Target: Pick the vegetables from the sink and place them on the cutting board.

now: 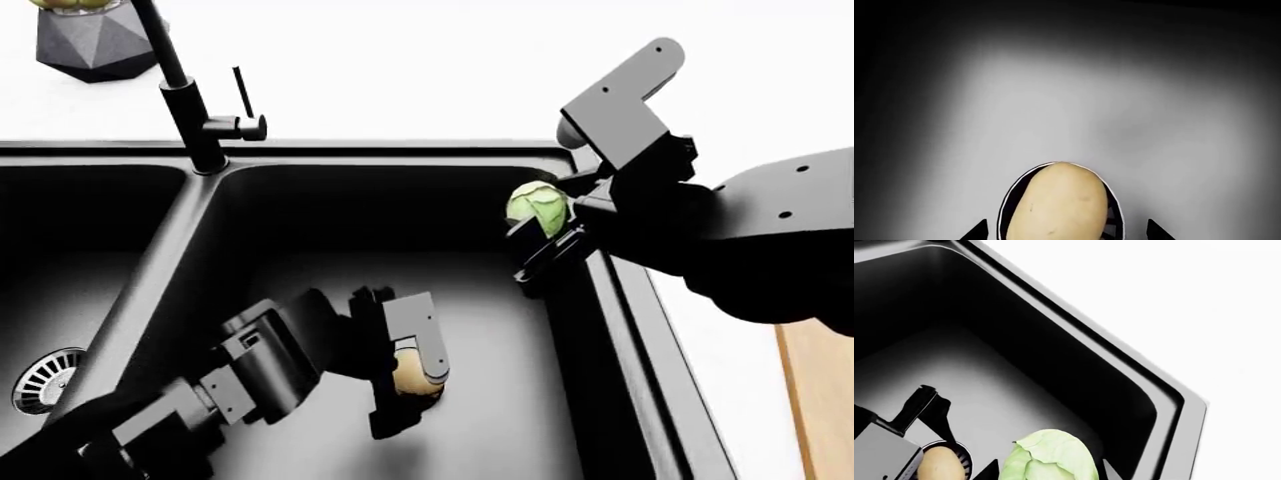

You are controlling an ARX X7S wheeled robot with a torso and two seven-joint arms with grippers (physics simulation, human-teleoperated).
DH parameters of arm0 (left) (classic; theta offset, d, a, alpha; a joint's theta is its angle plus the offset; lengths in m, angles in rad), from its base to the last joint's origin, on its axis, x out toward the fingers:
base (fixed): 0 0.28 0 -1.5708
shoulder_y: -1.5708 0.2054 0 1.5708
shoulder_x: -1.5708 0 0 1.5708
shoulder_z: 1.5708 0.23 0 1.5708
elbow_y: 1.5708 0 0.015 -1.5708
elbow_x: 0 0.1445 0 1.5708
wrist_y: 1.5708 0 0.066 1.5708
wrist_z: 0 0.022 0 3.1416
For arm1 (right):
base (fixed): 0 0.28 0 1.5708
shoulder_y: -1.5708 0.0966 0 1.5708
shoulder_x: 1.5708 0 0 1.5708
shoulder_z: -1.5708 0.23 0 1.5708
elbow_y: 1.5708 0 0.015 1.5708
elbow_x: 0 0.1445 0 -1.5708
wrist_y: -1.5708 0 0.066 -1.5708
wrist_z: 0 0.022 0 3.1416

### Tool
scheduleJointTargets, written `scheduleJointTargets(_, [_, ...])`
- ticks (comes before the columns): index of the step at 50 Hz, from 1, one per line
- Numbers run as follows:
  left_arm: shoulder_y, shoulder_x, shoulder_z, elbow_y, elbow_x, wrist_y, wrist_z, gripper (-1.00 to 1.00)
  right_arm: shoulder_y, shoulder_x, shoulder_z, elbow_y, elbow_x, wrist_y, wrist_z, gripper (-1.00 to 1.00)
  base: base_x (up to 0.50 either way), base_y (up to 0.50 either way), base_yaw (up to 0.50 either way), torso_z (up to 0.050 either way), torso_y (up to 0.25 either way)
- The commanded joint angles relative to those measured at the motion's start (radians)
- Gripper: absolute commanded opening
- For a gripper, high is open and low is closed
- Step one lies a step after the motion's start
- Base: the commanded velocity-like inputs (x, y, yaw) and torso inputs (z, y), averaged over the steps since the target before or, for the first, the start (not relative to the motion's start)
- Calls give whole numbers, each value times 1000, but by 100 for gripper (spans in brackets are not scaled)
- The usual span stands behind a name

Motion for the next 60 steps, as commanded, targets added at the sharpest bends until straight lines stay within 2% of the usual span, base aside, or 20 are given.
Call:
scheduleJointTargets(1, [4,51,16,-146,26,77,5,100,-4,5,5,0,-35,-19,-14,-100,0,0,0,0,0])
scheduleJointTargets(26, [8,225,36,-607,65,341,45,100,-50,24,-5,7,-62,-69,-40,-100,0,0,0,0,0])
scheduleJointTargets(27, [10,238,36,-635,67,361,46,-100,-51,26,-3,6,-59,-69,-37,-100,0,-3,-3,0,0])
scheduleJointTargets(31, [16,258,39,-681,70,405,51,-100,-56,33,1,-1,-50,-69,-28,-100,0,-2,-2,0,0])
scheduleJointTargets(33, [8,194,14,-528,56,381,2,-100,-53,31,2,-2,-45,-66,-22,-100,0,-3,-4,0,0])
scheduleJointTargets(39, [-11,9,-36,-43,7,185,-78,-100,-35,24,16,-16,-20,-59,7,-100,0,0,0,0,0])
scheduleJointTargets(44, [-34,-78,-66,166,-17,74,-118,-100,-3,14,34,-33,28,-37,49,-100,0,0,0,0,0])
scheduleJointTargets(52, [-49,-143,-127,308,-30,26,-195,-100,45,8,62,-39,106,-6,137,-100,0,0,0,0,0])
scheduleJointTargets(60, [-64,-163,-241,451,-48,-60,-362,-100,24,9,135,2,126,-94,250,-100,0,0,0,0,0])
